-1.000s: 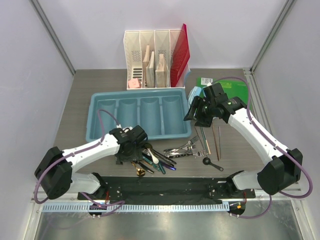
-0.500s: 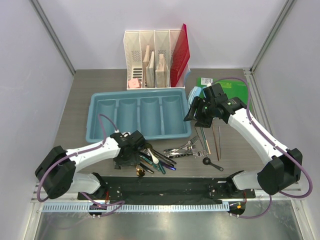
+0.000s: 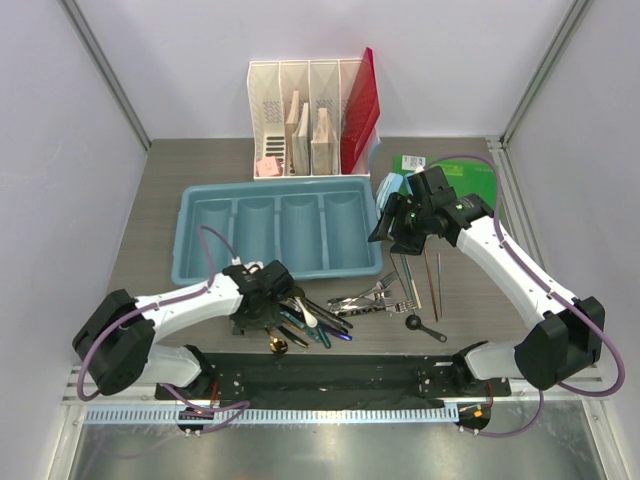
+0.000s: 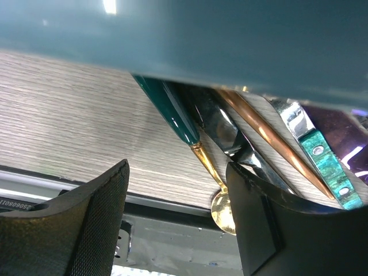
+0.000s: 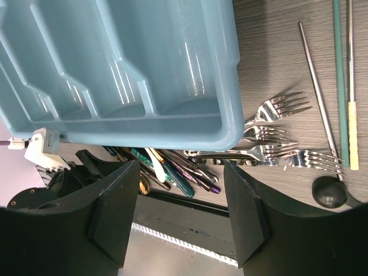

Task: Sort the eating utensils into containers
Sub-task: Pick up the spoon from the center of the board.

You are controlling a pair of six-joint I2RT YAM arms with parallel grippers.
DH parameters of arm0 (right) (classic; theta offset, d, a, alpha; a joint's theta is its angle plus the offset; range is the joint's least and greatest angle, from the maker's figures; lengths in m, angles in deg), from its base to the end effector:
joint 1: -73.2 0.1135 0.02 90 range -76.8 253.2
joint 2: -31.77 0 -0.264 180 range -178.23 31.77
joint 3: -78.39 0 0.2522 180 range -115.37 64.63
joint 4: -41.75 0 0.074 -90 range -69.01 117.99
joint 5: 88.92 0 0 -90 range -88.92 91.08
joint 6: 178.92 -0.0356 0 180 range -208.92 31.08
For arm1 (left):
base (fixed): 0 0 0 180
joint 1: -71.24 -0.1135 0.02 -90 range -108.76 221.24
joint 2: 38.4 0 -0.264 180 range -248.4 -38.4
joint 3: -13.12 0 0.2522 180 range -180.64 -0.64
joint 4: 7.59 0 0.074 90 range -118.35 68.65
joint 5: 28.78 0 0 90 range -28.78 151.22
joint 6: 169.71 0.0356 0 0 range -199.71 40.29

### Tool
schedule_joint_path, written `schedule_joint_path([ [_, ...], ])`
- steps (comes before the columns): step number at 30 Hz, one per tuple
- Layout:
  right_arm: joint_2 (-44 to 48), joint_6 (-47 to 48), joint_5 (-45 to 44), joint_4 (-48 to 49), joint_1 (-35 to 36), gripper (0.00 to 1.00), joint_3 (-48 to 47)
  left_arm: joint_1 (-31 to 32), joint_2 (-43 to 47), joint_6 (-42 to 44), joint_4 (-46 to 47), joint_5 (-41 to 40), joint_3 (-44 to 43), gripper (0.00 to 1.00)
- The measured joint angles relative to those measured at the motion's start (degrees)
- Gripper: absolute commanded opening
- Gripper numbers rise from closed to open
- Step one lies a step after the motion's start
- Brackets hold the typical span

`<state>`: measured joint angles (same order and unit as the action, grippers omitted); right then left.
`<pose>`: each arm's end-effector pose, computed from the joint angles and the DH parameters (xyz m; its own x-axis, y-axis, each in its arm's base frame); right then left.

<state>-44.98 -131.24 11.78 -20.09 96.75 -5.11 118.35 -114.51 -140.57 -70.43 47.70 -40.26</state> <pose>0.2470 0.1149 0.3107 -0.8857 0.3356 -0.3206 0.1438 0.8552 0.4979 0.1406 -0.1391 0.1640 -0.9419 -0.2338 -0.2412 -0.2518 0.9667 0.0460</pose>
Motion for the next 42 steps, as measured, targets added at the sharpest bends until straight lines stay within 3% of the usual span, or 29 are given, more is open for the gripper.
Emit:
schedule_joint_path([
  [5,0.0,0.0,-0.02,0.0,-0.17,0.65,0.0,0.0,-1.66,0.44,0.09,-0.33,-0.11,0.65],
  [14,0.0,0.0,0.07,0.0,-0.55,0.65,0.0,0.0,-5.31,1.88,3.8,3.3,-1.95,0.06],
  [19,-0.02,0.0,0.17,0.0,-0.81,0.66,0.0,-0.15,-6.54,2.54,3.78,4.35,-2.21,0.0],
  [29,-0.79,-0.02,0.79,0.07,-1.18,0.66,0.02,-0.26,-5.49,3.06,2.97,4.63,-2.51,0.0],
  [42,-2.6,-1.18,2.47,2.58,-1.18,0.66,1.22,-0.24,7.45,3.02,-13.68,4.76,-7.63,0.0],
])
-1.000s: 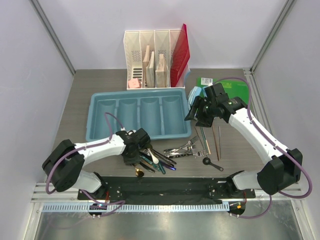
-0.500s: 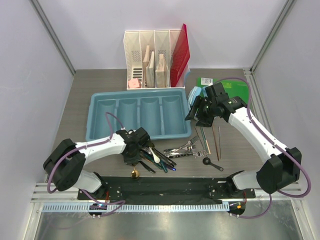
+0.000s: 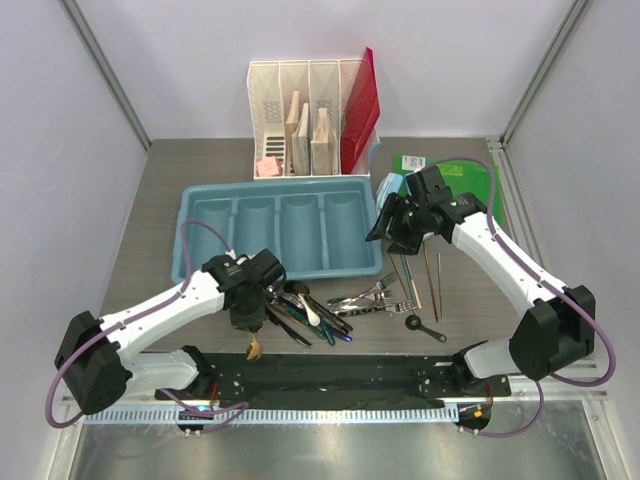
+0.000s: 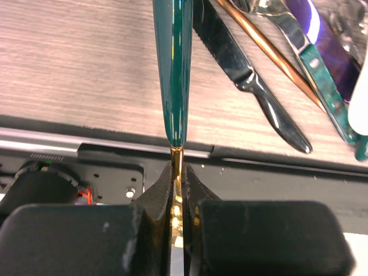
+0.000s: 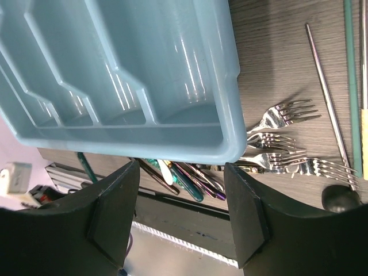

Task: Sort the eating utensils into containers
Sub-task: Pick up the spoon from the center of the board, then place the spoon in the storage box.

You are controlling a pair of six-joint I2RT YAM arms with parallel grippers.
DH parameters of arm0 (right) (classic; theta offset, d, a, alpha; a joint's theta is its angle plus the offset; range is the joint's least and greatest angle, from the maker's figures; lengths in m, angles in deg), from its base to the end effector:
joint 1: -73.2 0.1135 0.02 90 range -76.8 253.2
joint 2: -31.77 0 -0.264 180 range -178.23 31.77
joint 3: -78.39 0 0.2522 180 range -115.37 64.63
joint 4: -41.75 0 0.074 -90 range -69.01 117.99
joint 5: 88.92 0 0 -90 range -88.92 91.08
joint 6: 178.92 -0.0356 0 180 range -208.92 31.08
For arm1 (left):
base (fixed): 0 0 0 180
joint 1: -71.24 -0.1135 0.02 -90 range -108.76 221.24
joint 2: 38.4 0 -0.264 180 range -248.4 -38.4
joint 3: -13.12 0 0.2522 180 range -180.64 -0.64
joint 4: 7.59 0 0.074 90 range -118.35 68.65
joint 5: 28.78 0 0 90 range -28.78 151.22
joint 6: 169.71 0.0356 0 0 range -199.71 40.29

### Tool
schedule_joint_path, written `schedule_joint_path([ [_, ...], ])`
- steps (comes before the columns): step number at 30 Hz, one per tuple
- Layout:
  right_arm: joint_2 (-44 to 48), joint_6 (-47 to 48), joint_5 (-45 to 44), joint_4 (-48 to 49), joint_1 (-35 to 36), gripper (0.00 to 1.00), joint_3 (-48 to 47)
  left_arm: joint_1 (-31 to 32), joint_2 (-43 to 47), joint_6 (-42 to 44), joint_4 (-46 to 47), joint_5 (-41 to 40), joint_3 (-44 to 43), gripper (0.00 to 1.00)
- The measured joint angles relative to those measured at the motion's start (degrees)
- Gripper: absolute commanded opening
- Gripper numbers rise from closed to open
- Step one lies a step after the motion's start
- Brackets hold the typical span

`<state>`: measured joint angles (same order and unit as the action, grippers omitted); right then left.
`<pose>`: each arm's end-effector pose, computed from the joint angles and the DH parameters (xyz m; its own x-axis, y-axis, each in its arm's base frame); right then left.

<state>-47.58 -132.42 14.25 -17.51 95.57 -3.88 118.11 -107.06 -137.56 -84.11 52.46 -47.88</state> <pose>0.2589 0.1153 0.2954 -0.8938 0.3569 -0.2715 0.1763 0.8363 0.5191 0.1304 -0.1313 0.2172 -0.9637 -0.1953 -0.1822 -0.1976 0.9803 -0.0052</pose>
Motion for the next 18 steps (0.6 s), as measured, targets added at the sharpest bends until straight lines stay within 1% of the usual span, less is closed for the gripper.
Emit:
schedule_joint_path([
  [7,-1.84,0.02,0.09,0.7,0.0,0.66,-0.02,0.0,1.86,0.37,-6.82,-0.17,-5.99,0.0],
  [10,-1.92,0.02,0.07,0.85,0.0,0.66,-0.02,0.0,1.81,1.6,-9.25,-1.62,-10.93,0.0],
  [13,-1.92,0.02,0.02,0.9,-0.13,0.65,-0.04,0.0,0.55,3.37,-9.79,-3.5,-16.9,0.0],
  [15,-1.92,0.02,0.02,0.9,-0.46,0.65,-0.04,0.0,-2.51,4.94,-9.79,-4.33,-21.66,0.0],
  [18,-1.92,0.02,-0.07,1.11,-0.9,0.65,-0.07,0.0,-10.23,7.93,-8.85,-5.35,-29.59,0.0],
])
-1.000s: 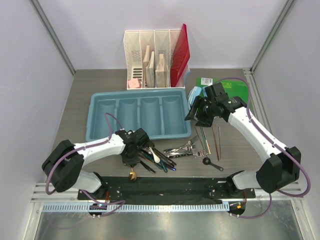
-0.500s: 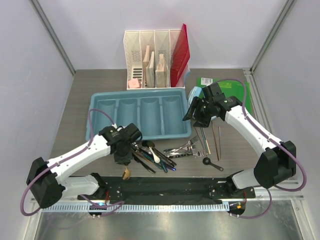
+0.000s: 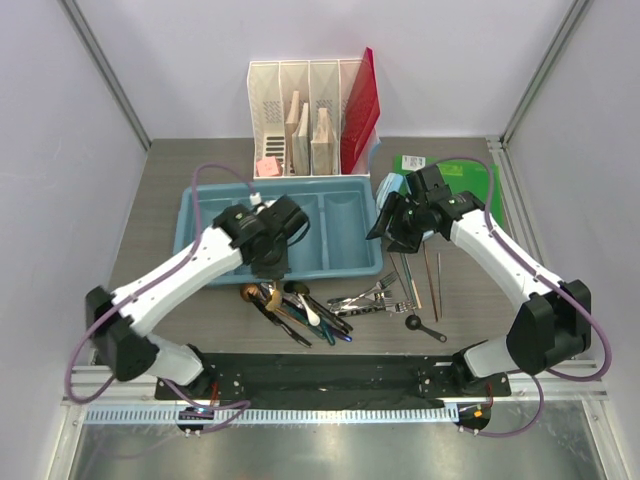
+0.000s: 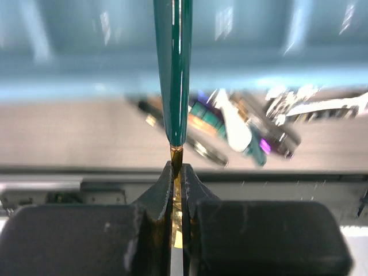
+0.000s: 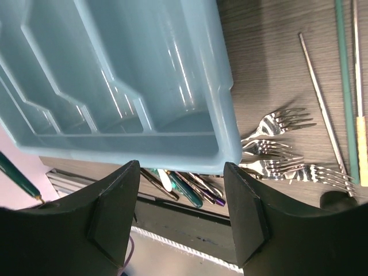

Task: Sort the eating utensils into containers
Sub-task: Place the spoon in the storage box.

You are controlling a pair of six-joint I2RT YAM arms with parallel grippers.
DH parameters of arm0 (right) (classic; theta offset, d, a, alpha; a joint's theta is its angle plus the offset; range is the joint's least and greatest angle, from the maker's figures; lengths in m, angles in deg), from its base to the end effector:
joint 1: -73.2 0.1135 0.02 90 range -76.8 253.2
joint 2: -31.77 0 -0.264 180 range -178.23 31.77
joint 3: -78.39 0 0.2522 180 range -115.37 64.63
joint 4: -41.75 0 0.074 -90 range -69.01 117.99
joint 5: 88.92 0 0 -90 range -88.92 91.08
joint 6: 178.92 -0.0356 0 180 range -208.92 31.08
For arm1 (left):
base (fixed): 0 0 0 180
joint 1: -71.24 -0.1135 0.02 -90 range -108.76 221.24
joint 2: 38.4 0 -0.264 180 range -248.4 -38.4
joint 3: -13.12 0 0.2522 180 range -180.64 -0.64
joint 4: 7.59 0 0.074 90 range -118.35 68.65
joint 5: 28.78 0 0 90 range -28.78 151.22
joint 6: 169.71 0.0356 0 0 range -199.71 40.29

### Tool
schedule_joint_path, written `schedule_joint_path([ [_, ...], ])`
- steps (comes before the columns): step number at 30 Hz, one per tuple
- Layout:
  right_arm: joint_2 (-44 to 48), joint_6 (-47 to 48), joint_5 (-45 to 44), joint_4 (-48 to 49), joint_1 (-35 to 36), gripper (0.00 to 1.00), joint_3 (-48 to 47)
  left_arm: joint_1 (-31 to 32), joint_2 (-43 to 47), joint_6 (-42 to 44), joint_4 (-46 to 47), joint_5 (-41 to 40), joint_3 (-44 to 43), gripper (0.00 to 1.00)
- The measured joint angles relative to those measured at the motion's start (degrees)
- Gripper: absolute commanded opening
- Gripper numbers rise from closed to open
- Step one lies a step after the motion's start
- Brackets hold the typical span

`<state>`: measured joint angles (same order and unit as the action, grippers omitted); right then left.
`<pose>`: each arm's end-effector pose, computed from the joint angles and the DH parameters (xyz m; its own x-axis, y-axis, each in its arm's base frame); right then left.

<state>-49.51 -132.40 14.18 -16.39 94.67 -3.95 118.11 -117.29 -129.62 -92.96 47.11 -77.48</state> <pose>0.2680 0.1141 0.2879 -0.8910 0.3697 -0.2634 0.1957 0.8364 0.5120 0.1749 -0.1740 0.3196 -0.9281 -0.0945 -0.3601 -0.0763 0.9950 -0.0646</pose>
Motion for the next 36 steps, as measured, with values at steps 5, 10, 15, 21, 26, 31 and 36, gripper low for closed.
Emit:
schedule_joint_path([
  [5,0.33,0.0,-0.09,0.35,-1.95,0.65,0.0,-0.55,-14.58,6.86,3.78,-3.04,-12.11,0.0],
  [10,3.15,0.02,0.42,0.59,-5.53,0.65,0.28,-3.54,-28.5,13.07,6.8,-4.02,-22.4,0.0],
  [15,6.49,0.2,1.46,0.66,-10.14,0.65,1.31,-10.25,-35.01,16.41,9.09,-2.67,-25.88,0.0],
  [21,5.66,0.7,3.08,0.66,-12.11,0.66,1.75,-14.21,-41.09,18.82,9.4,-2.47,-31.28,0.0],
  [26,3.43,0.9,4.0,0.63,-12.11,0.65,1.75,-13.57,-43.21,18.93,9.88,0.57,-31.45,0.0],
  [31,2.6,0.92,4.68,0.68,-12.11,0.66,1.73,-13.31,-43.23,18.75,11.93,3.96,-29.31,0.22],
  [36,2.21,0.9,5.25,1.27,-12.11,0.66,1.73,-13.29,-43.23,18.08,13.57,5.64,-25.64,0.42],
])
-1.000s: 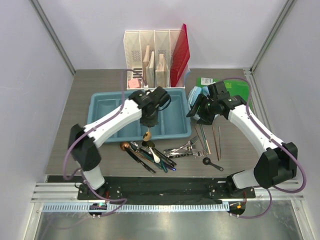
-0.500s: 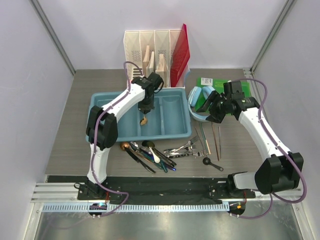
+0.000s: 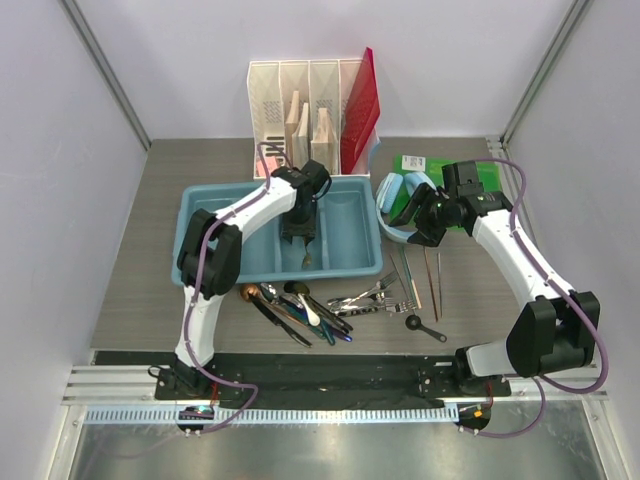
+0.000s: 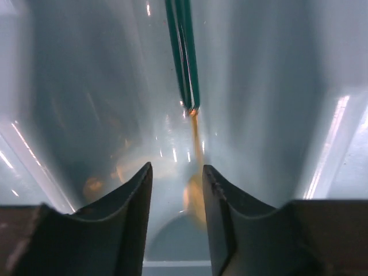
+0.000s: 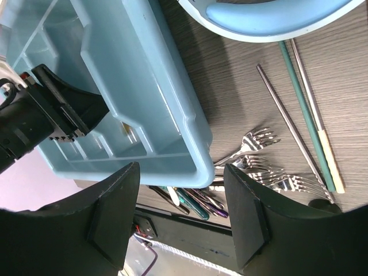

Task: Sort the eating utensils into containers
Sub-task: Place the spoon in the storage box, then pick up the knife at the center of the board.

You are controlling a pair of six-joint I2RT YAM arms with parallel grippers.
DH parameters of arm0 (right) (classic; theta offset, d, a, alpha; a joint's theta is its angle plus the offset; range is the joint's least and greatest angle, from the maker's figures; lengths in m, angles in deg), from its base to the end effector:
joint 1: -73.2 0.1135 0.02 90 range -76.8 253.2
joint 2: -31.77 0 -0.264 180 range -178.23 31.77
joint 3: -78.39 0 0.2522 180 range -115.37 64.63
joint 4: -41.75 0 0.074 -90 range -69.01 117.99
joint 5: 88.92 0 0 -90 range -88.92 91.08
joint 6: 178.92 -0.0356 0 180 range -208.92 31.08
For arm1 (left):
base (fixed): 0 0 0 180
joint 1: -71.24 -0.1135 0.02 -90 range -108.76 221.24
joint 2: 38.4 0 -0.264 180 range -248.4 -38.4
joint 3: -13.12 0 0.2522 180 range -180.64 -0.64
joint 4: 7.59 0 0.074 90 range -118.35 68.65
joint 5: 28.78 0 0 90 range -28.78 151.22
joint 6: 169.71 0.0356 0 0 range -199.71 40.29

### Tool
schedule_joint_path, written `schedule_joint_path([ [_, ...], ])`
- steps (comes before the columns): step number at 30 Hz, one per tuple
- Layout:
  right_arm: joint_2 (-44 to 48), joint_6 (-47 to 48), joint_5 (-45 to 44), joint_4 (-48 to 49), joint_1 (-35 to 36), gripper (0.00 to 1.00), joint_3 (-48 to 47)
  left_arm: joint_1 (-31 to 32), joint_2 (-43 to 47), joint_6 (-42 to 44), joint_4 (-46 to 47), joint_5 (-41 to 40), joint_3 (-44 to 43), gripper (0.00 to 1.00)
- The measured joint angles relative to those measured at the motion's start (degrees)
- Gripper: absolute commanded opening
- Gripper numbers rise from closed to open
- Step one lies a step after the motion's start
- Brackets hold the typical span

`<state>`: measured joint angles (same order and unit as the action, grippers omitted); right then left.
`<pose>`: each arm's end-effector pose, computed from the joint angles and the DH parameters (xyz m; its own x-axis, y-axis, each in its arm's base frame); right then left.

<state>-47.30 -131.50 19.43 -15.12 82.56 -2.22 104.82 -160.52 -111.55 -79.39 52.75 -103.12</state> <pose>0.2778 0.0571 0.2908 -0.8215 0.5155 -0.2437 0.3053 0.7586 0.5755 0.3649 -0.2360 0.2046 -0.9662 0.0152 -0.2572 0.0131 0.9999 0.0097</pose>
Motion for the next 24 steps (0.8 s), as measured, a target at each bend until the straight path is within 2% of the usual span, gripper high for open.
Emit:
schedule_joint_path([
  [5,-0.07,-0.02,0.09,0.28,0.0,0.65,0.0,0.0,0.85,-0.74,1.49,-0.44,1.64,0.5],
  [8,-0.07,-0.04,0.04,0.26,0.0,0.66,0.0,0.0,5.53,-0.94,2.1,-2.01,5.53,0.56],
  [13,-0.07,-0.31,0.07,0.42,0.0,0.65,0.0,0.0,21.51,-1.14,1.68,-4.15,10.86,0.56],
  [17,-0.07,-0.85,0.24,1.09,0.0,0.66,0.02,0.04,37.73,-1.49,0.79,-4.44,17.07,0.63],
  [20,-0.07,-1.16,0.48,1.97,0.0,0.65,0.42,0.04,49.4,-3.96,-1.38,-3.34,26.99,0.63],
  [24,-0.2,-1.44,0.92,3.02,0.07,0.66,0.98,0.04,55.63,-7.32,-4.52,0.39,40.96,0.63],
])
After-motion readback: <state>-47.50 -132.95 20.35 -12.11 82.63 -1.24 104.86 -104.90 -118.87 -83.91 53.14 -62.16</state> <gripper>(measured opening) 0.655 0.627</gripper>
